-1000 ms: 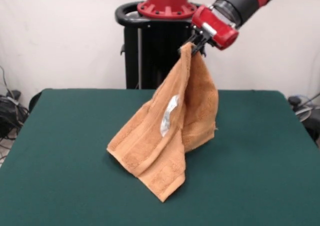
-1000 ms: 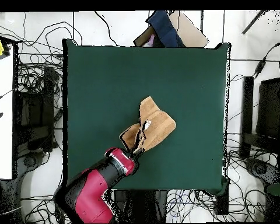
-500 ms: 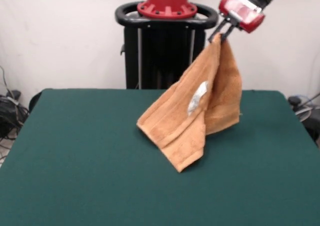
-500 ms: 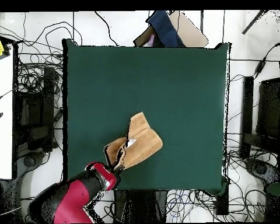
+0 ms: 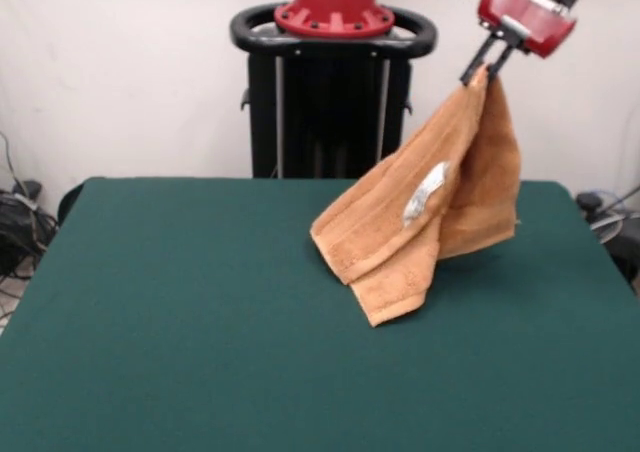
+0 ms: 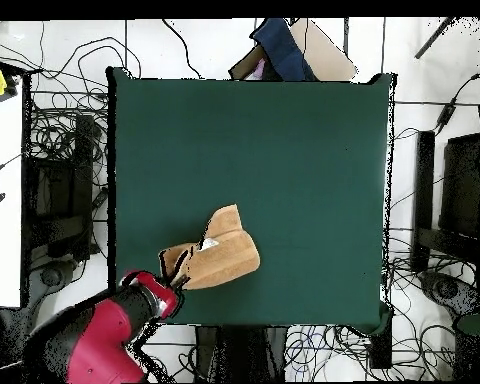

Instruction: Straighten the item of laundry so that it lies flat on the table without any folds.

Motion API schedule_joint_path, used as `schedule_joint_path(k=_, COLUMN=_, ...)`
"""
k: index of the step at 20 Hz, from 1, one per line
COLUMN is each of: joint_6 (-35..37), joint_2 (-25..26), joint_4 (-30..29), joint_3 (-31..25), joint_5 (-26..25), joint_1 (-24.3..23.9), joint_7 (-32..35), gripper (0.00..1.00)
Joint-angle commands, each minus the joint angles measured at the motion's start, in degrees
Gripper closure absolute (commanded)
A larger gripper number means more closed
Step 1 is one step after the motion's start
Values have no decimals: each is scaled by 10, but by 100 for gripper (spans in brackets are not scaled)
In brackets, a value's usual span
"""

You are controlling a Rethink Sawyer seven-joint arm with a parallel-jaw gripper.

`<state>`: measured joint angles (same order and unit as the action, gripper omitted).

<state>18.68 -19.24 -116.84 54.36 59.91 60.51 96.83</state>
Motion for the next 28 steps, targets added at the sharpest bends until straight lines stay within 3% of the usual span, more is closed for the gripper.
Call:
schedule_joint_path(k=1, joint_6=134, joint_2=-4, joint_4=113, joint_3=15, joint_5=-51, joint_1=11, joint_7=217, gripper=100)
schedule_joint_path(k=6, joint_6=253, joint_2=-22, joint_4=141, joint_3=79, joint_5=-109, joint_1=22, joint_7=225, gripper=100)
schedule_joint_path(k=16, joint_6=340, joint_2=-84, joint_4=124, joint_3=111, joint_5=-158, joint_1=59, joint_7=240, gripper=100)
schedule_joint_path(k=20, joint_6=354, joint_2=-103, joint_4=108, joint_3=106, joint_5=-166, joint_1=82, joint_7=255, gripper=100)
schedule_joint_path(k=28, joint_6=298, joint_2=-162, joint_4=36, joint_3=43, joint_5=-155, joint_1=125, joint_7=237, gripper=100)
